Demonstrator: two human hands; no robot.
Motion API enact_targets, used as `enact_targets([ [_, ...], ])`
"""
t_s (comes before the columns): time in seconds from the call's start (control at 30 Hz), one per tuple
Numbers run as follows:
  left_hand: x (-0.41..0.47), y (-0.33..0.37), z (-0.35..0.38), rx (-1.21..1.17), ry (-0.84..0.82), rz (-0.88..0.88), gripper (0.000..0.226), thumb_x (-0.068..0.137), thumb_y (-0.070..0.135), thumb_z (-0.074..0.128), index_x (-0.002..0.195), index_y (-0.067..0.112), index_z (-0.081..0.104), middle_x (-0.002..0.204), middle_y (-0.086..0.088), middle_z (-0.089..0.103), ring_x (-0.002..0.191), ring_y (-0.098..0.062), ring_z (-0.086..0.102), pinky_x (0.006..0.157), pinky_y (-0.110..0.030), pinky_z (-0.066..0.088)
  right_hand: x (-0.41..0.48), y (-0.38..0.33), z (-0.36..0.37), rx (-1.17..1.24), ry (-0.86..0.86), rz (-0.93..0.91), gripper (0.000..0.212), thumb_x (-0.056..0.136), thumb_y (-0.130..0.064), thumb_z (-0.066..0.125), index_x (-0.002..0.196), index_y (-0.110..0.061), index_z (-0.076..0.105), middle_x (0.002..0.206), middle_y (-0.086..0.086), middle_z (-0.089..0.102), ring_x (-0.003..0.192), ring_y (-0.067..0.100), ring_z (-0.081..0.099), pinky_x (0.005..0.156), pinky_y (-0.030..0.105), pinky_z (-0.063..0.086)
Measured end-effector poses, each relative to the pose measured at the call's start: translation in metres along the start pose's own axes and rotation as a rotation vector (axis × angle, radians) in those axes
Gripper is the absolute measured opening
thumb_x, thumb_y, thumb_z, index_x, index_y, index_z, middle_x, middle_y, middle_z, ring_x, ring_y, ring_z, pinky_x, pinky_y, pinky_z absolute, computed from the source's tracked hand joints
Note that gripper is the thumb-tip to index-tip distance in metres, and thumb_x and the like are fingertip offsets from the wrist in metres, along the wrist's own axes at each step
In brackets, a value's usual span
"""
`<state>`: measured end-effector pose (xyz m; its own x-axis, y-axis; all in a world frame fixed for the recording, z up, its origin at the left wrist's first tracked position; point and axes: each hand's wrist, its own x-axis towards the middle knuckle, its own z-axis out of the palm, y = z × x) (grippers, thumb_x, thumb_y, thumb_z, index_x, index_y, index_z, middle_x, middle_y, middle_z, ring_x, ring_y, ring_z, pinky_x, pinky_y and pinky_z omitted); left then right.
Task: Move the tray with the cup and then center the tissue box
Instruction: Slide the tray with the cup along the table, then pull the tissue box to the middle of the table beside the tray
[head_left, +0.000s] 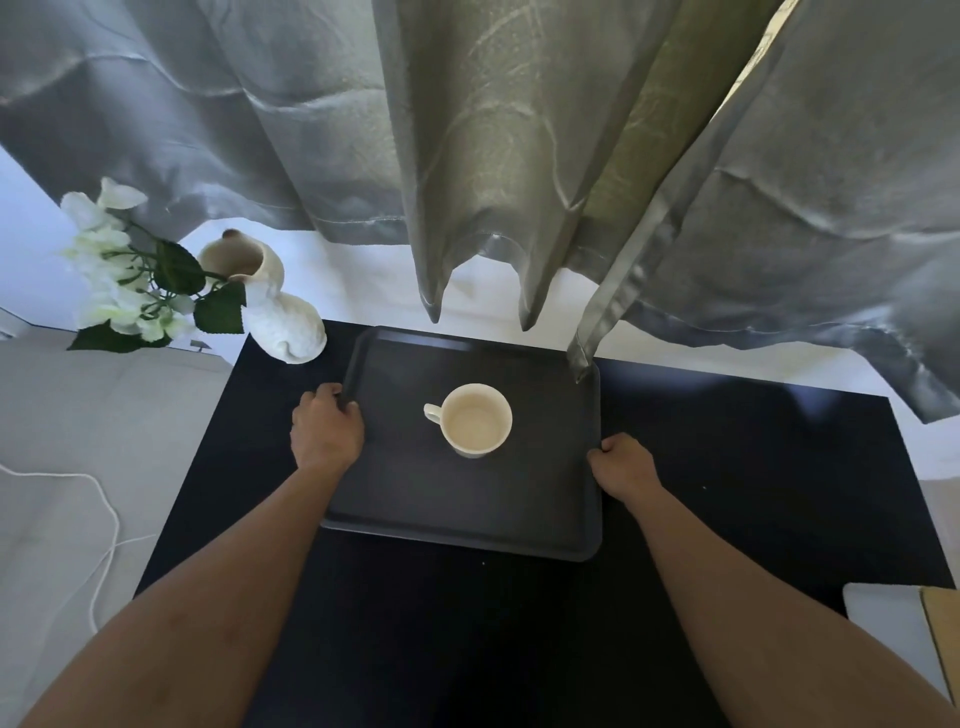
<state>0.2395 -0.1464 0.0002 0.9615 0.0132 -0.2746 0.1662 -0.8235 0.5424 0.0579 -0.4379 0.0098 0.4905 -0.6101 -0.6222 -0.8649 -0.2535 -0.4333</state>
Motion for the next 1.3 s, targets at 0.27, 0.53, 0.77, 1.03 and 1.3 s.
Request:
enact_targets([
  [0.27, -0.038, 0.019, -0.02, 0.089, -0.059, 0.245, 0.032, 0.094, 0.023, 0.051, 0.123, 0.014, 0.062, 0.124, -0.012, 0.058, 0.114, -0.035, 0.055, 0.098, -0.053, 0.041, -0.045, -0.029, -0.003, -0.077, 0.07, -0.165, 0.029, 0.096, -0.016, 0.046, 0.069, -0.01, 0.055, 0.068, 0.003, 0.054, 0.059, 0.011, 0.049, 0.052, 0.023, 0.032],
  [0.53, -0.081, 0.027, -0.064, 0.106, -0.086, 0.462, 0.027, 0.095, 0.026, 0.047, 0.106, 0.013, 0.068, 0.109, -0.01, 0.063, 0.097, -0.032, 0.062, 0.084, -0.041, 0.047, -0.11, -0.041, -0.002, 0.017, 0.149, -0.254, 0.031, 0.098, -0.026, 0.044, 0.079, -0.009, 0.062, 0.082, 0.01, 0.065, 0.067, 0.015, 0.057, 0.056, 0.026, 0.038],
  [0.77, -0.166, 0.078, -0.072, 0.157, -0.187, 0.708, 0.031, 0.097, 0.033, 0.046, 0.075, 0.013, 0.056, 0.071, -0.007, 0.062, 0.074, -0.034, 0.065, 0.062, -0.033, 0.041, -0.191, 0.03, -0.049, 0.113, 0.288, -0.199, 0.034, 0.099, -0.027, 0.044, 0.09, -0.004, 0.067, 0.093, 0.016, 0.069, 0.079, 0.023, 0.064, 0.07, 0.034, 0.046],
  [1.03, -0.192, 0.098, -0.054, 0.152, -0.191, 0.77, 0.032, 0.096, 0.031, 0.045, 0.094, 0.009, 0.069, 0.094, -0.012, 0.072, 0.086, -0.033, 0.066, 0.077, -0.038, 0.052, -0.197, 0.059, -0.066, 0.039, 0.359, -0.171, 0.031, 0.099, -0.028, 0.045, 0.083, -0.011, 0.065, 0.08, 0.006, 0.066, 0.071, 0.015, 0.061, 0.067, 0.031, 0.043],
  [1.3, -0.243, 0.143, -0.015, 0.158, -0.318, 0.893, 0.024, 0.097, 0.032, 0.046, 0.085, 0.021, 0.063, 0.091, -0.006, 0.071, 0.086, -0.026, 0.066, 0.073, -0.037, 0.048, -0.214, 0.122, -0.107, 0.061, 0.434, -0.106, 0.03, 0.1, -0.026, 0.043, 0.082, -0.009, 0.061, 0.083, 0.007, 0.062, 0.076, 0.016, 0.06, 0.072, 0.029, 0.039],
])
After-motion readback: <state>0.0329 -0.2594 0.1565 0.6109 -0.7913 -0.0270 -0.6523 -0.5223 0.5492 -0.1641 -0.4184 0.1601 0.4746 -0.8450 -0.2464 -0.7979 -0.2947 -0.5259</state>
